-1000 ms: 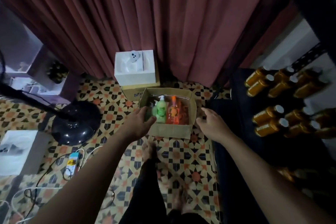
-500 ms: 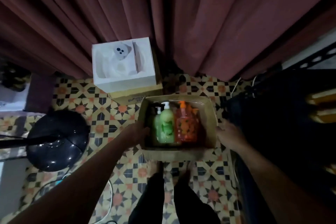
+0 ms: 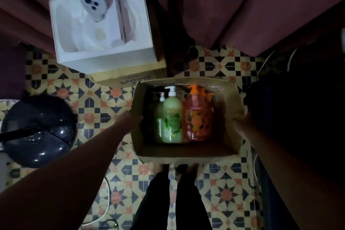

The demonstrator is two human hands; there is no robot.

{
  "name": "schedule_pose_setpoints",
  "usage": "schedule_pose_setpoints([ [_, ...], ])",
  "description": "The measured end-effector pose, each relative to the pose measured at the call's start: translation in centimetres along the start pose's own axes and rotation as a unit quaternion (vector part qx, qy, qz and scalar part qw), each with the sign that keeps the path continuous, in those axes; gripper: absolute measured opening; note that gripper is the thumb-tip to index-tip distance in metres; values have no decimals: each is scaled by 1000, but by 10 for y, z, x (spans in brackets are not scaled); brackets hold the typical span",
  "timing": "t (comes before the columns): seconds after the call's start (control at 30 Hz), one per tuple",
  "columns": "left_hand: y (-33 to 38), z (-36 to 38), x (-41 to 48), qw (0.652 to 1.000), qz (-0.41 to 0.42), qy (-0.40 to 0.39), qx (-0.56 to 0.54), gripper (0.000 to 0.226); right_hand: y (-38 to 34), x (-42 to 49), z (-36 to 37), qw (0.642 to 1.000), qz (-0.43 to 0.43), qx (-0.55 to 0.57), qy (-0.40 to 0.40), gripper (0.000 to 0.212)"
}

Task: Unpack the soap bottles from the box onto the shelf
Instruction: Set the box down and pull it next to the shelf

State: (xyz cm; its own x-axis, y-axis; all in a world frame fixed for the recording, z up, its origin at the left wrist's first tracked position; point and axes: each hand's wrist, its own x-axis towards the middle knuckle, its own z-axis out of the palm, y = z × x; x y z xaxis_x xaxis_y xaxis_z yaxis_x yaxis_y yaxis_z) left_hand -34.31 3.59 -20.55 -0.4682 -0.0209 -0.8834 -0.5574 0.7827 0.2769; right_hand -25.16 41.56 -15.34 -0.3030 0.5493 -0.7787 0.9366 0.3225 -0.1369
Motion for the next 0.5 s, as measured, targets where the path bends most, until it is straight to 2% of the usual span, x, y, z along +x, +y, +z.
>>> schedule_pose_setpoints([
  [0.03,13,-3,-16,1000,-11,10,10,32,4,7,3,1000,7,-6,-8,75],
  [0.17,34,-1,-39,995,-79,42,34,19,10,26,11,999,13,-38,1,56],
  [0.27,33,-3,-30,994,-77,26,78,17,6,40,6,997,-13,-68,20,42],
  [0.33,32,-8,-23,989,-98,6,107,21,4,49,1,997,-18,-75,7,41],
  [0.43,26,-14,-22,976,-158,-44,146,34,0,51,-8,995,41,-11,-94,53],
  [0.5,22,-15,-18,967,-185,-65,160,33,-2,49,-13,986,63,-13,-152,52],
])
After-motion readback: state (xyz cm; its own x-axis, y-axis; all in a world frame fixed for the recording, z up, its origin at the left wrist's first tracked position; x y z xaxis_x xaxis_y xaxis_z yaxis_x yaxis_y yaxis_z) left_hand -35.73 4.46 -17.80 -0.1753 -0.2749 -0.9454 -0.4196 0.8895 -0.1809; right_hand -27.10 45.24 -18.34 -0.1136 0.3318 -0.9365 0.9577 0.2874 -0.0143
